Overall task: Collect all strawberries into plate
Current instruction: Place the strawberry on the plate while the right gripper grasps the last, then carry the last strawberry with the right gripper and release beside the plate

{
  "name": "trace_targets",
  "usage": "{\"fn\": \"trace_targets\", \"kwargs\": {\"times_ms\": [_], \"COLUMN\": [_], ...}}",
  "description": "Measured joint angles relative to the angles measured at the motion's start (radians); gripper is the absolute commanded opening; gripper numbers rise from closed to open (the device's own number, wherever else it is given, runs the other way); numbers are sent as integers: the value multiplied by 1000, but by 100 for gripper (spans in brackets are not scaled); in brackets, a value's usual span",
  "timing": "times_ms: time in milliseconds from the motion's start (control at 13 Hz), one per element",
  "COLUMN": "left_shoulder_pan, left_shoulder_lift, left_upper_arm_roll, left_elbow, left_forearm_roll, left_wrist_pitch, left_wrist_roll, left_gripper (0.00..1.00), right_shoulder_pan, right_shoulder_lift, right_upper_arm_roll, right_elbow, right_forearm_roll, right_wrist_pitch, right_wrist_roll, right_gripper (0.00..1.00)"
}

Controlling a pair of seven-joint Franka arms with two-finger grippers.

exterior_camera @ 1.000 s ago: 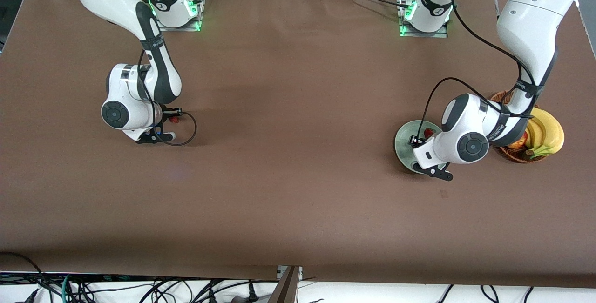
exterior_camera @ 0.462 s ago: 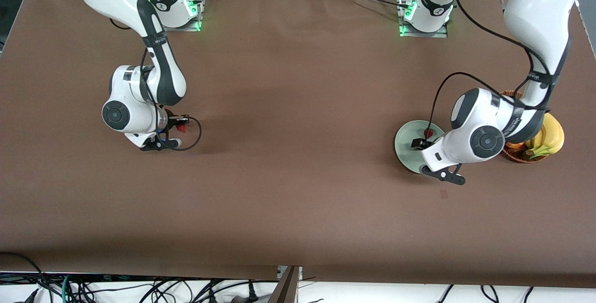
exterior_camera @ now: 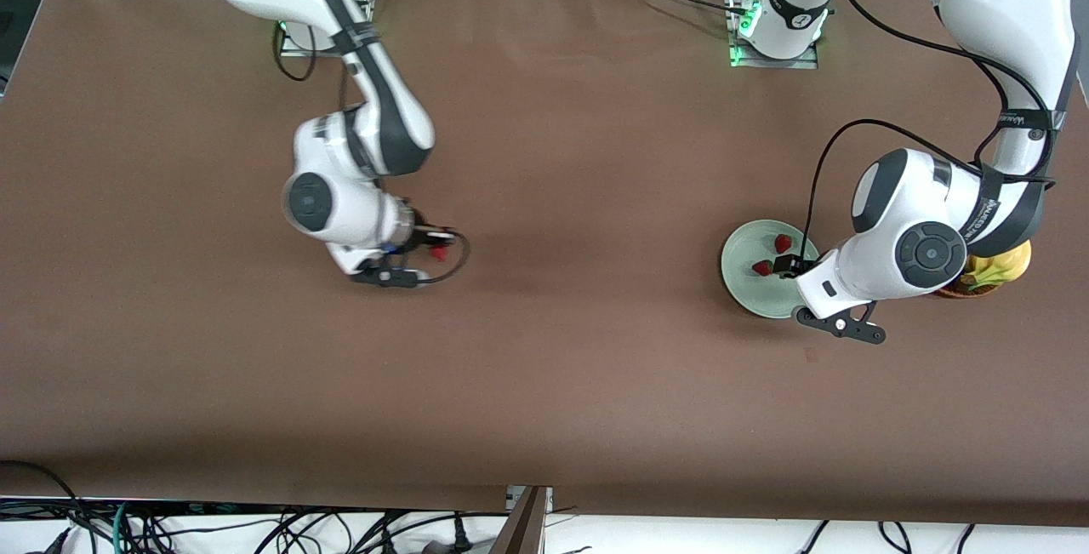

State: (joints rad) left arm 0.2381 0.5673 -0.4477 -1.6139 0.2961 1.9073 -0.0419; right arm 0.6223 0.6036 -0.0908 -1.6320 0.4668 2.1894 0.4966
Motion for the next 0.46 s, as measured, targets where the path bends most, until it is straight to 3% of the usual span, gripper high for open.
{"fn": "trace_targets", "kwargs": {"times_ms": [154, 462], "left_shoulder_pan": [0, 0], "left_shoulder_lift": [9, 19], "left_upper_arm_roll": [0, 0], "left_elbow": [-1, -4], "left_forearm_roll": [0, 0], "left_wrist_pitch": [-1, -3], "left_wrist_roll": [0, 0], "left_gripper": [100, 100], "right_shoulder_pan": [58, 241], "right_shoulder_lift": [105, 296], "right_upper_arm_roll": [64, 77], "right_elbow": [167, 337], "right_forearm_roll": [0, 0], "right_wrist_pitch": [71, 417], "right_wrist_roll": [225, 417], "right_gripper": [16, 16]}}
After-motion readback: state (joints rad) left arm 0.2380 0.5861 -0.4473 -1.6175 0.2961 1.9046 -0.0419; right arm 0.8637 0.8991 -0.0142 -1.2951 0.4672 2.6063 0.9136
